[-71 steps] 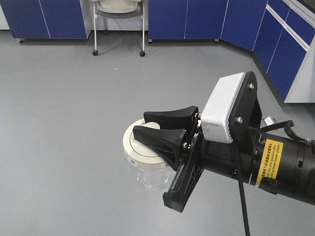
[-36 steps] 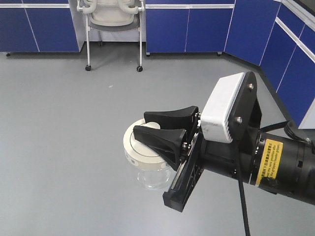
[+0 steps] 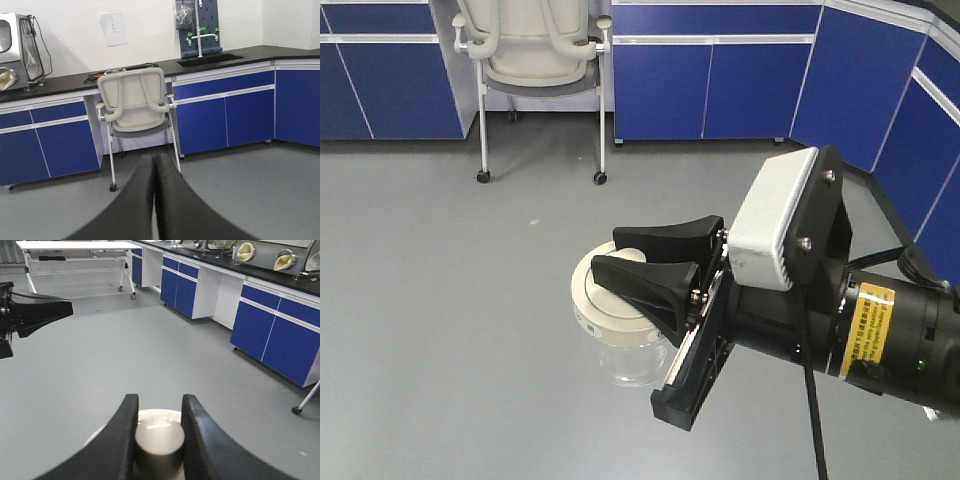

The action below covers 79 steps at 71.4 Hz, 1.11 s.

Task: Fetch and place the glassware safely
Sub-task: 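Keep holding the jar in the right gripper while driving across the lab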

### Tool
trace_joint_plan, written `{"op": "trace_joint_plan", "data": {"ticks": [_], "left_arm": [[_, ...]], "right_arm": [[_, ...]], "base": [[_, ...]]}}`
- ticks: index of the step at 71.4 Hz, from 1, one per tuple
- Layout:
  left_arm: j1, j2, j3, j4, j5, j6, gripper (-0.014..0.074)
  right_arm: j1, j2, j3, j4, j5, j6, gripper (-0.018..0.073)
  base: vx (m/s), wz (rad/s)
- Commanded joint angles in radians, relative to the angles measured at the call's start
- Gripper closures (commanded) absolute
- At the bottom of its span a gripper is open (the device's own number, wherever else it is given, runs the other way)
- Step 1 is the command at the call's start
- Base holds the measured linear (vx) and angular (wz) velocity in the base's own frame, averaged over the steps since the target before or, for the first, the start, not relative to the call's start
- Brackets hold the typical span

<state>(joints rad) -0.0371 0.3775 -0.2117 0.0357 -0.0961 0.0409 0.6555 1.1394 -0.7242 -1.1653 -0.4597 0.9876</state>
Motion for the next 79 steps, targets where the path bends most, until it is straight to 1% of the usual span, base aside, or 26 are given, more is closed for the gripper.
{"op": "trace_joint_plan", "data": {"ticks": [1, 46, 79], "left_arm": [[-0.001, 0.004, -0.030, -0.004, -0.071, -0.008, 0.0603], [-0.001, 0.004, -0.030, -0.004, -0.071, -0.008, 0.0603], [-0.001, 0.004, -0.030, -0.004, -0.071, -0.008, 0.0603]], "right_arm": [[0.000, -0.026, -0.033, 0.036, -0.049, -0.007, 0.0559], [0.000, -0.026, -0.033, 0.036, -0.048, -0.007, 0.0559], [0.000, -0.026, -0.033, 0.036, -0.047, -0.007, 0.0559]], "base": [[0.56, 0.02], [0.52, -0.02], [0.36, -0.32]]}}
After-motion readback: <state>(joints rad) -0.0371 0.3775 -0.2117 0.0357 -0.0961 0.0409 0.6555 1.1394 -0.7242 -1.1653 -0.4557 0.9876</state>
